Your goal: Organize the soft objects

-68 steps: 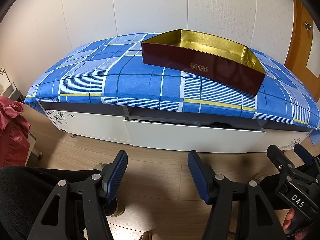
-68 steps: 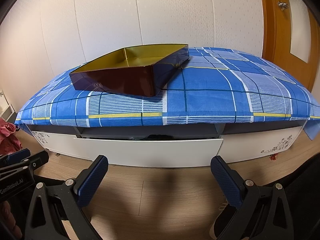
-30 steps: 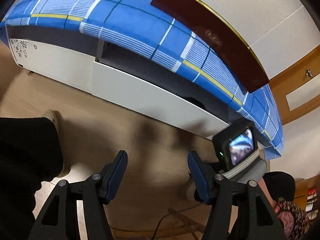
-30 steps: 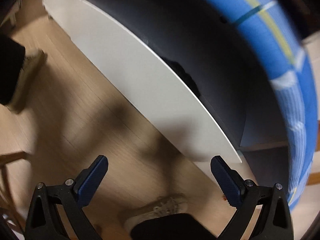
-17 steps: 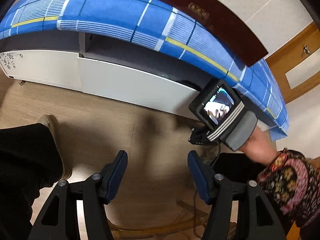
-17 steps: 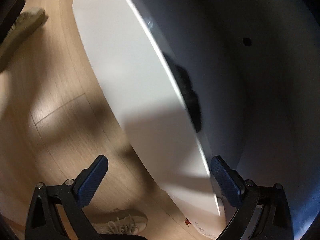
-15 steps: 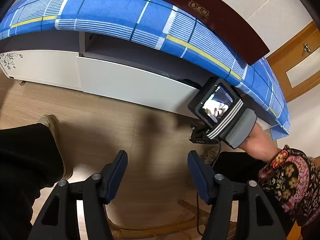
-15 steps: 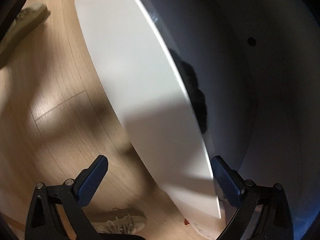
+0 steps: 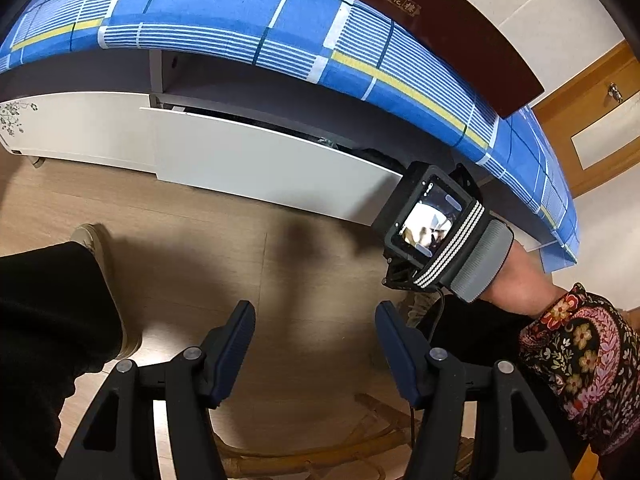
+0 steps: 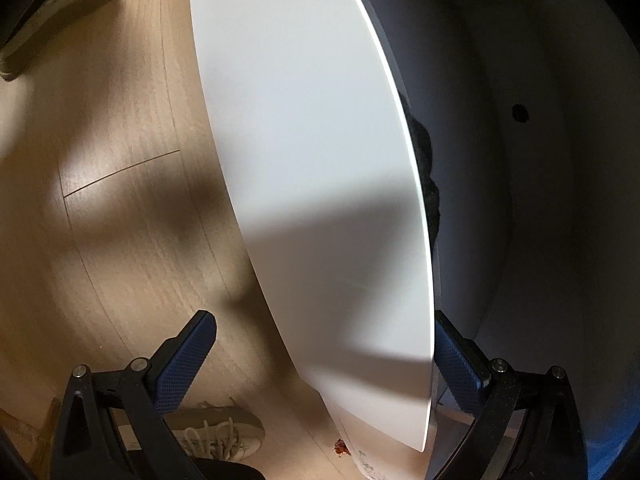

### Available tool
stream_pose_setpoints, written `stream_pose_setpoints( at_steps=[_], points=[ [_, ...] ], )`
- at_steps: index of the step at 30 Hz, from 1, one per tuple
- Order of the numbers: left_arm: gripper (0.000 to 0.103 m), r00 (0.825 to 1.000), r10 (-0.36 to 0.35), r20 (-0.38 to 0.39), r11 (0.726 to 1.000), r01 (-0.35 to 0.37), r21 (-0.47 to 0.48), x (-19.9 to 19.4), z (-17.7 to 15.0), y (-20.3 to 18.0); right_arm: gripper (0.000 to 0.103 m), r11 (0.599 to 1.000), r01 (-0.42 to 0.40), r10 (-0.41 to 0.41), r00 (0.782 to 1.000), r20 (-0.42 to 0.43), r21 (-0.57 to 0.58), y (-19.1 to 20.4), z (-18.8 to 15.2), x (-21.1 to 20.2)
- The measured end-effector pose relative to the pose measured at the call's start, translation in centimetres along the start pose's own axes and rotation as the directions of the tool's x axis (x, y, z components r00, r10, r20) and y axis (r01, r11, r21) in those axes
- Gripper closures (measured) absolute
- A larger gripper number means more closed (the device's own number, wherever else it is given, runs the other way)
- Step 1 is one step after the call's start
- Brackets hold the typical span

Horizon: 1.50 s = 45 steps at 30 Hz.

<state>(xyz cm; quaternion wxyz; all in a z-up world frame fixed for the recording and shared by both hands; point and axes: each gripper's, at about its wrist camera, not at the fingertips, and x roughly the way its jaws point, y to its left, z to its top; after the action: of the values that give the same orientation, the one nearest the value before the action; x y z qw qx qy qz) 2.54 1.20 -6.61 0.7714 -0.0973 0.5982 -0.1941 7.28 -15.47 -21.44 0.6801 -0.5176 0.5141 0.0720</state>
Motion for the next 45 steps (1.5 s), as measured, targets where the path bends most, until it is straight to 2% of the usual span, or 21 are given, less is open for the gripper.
stream_pose_setpoints(
  at_steps=[4,13,24,27,29,31,35,39,40,42,45],
  points=[
    [0.040,1.000,-0.007,-0.002,1.000,0.007,-0.010,0.0,0.4,0.2,0.000,1.000,0.009,-0.009,1.000,0.002,-0.009,1.0,-0.4,-0.1],
    [0.040,1.000,0.004,0.009,0.999,-0.004,-0.040,-0.2,0.9,1.1,0.000,1.000,-0.027,0.027,1.000,-0.004,-0.004,2.9,-1.0,-1.7],
    [0.039,0.999,0.034,0.007,0.999,-0.034,0.003,0.9,1.4,0.8,0.000,0.998,-0.050,0.050,0.999,-0.015,-0.041,5.4,-1.9,-4.9],
    [0.032,0.999,0.045,-0.008,0.998,-0.045,0.032,1.5,1.9,0.7,0.000,0.997,-0.071,0.071,0.997,-0.010,-0.034,5.9,-2.0,-4.8],
    [0.024,0.997,0.065,-0.044,0.997,-0.063,0.049,2.4,2.5,0.6,0.000,0.996,-0.087,0.086,0.996,-0.006,-0.029,5.9,-2.3,-4.8],
    [0.021,0.993,0.089,-0.071,0.994,-0.084,0.071,3.5,3.5,0.5,0.000,0.995,-0.094,0.094,0.996,-0.004,-0.024,5.7,-2.5,-5.4],
    [0.021,0.983,0.155,-0.095,0.979,-0.140,0.146,5.6,5.6,0.1,0.000,0.994,-0.111,0.111,0.994,0.002,-0.010,6.4,-2.9,-5.0],
    [0.020,0.981,0.183,-0.062,0.962,-0.165,0.219,7.0,7.2,0.0,0.000,0.991,-0.134,0.134,0.991,0.009,0.009,6.5,-3.0,-5.4],
    [0.018,0.979,0.199,-0.053,0.950,-0.179,0.255,7.5,7.6,0.0,0.000,0.990,-0.142,0.142,0.990,0.012,0.019,6.5,-3.0,-5.5],
    [0.016,0.974,0.218,-0.064,0.942,-0.193,0.276,8.4,8.0,0.2,0.000,0.986,-0.160,0.160,0.987,0.020,0.042,6.4,-3.0,-5.6],
    [0.013,0.974,0.198,-0.107,0.949,-0.163,0.270,9.7,8.2,0.9,0.000,0.978,-0.195,0.192,0.981,0.034,0.081,6.3,-3.3,-5.8]
  ],
)
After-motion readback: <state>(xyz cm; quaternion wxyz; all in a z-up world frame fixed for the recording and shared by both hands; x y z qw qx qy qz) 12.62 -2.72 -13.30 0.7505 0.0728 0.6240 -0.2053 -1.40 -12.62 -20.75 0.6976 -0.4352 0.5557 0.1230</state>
